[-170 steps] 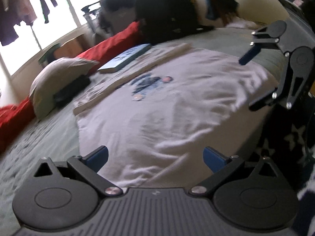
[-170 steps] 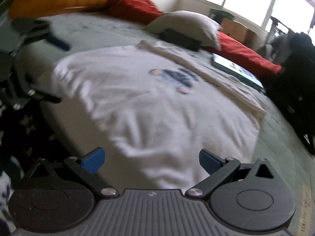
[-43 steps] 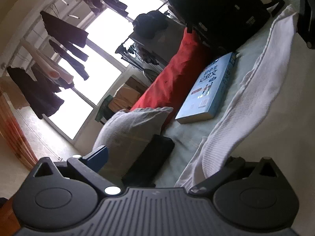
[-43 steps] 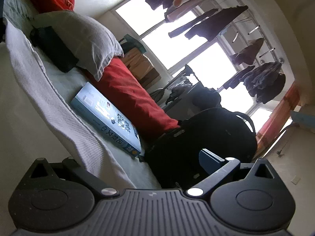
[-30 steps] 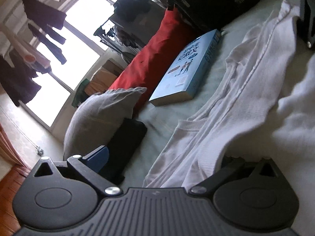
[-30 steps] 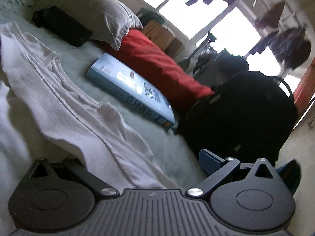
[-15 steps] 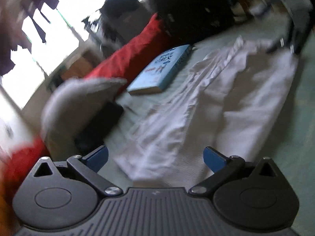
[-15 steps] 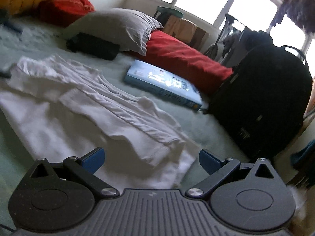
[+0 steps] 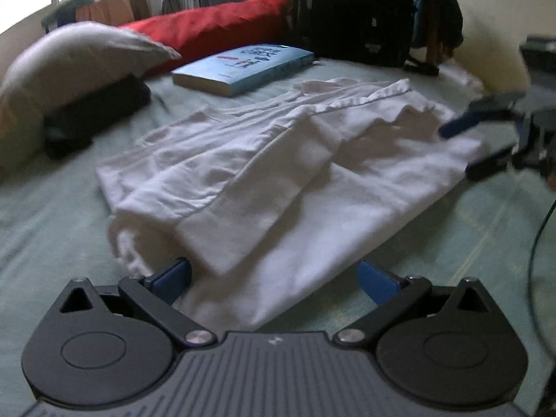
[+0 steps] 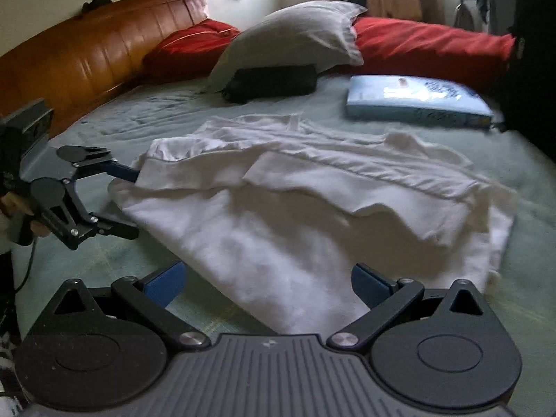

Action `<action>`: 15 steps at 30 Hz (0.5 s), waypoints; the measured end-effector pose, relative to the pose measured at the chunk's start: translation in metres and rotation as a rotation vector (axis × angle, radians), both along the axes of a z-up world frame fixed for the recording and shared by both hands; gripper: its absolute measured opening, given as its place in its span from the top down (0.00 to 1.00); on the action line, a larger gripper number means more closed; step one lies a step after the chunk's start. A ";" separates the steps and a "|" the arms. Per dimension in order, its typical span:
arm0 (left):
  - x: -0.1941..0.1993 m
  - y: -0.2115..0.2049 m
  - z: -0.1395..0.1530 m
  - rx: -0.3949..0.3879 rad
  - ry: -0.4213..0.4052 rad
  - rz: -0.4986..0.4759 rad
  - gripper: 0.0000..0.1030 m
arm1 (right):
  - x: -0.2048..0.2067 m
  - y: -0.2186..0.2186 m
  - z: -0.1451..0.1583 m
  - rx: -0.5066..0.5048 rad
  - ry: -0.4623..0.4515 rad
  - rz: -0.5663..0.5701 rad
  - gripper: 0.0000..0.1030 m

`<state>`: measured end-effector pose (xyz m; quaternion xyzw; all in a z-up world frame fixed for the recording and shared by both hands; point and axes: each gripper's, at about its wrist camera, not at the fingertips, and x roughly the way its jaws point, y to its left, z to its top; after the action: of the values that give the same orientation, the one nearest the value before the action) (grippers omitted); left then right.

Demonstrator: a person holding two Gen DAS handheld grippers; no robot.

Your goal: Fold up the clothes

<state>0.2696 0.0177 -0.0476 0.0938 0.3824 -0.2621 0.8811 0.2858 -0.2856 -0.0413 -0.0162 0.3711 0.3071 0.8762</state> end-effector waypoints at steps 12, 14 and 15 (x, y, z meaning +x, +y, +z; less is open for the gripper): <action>0.059 0.012 0.017 -0.233 0.045 0.007 0.01 | 0.064 -0.002 0.001 0.042 0.001 -0.040 0.00; 0.073 0.014 0.020 -0.236 0.019 0.034 0.01 | 0.076 -0.005 0.006 0.051 -0.014 -0.062 0.00; 0.080 0.016 0.023 -0.247 0.007 0.049 0.01 | 0.082 -0.007 0.009 0.060 -0.022 -0.072 0.00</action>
<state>0.3500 0.0337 -0.0246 -0.0260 0.3525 -0.2858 0.8907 0.3677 -0.2925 -0.0327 0.0199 0.3525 0.2861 0.8908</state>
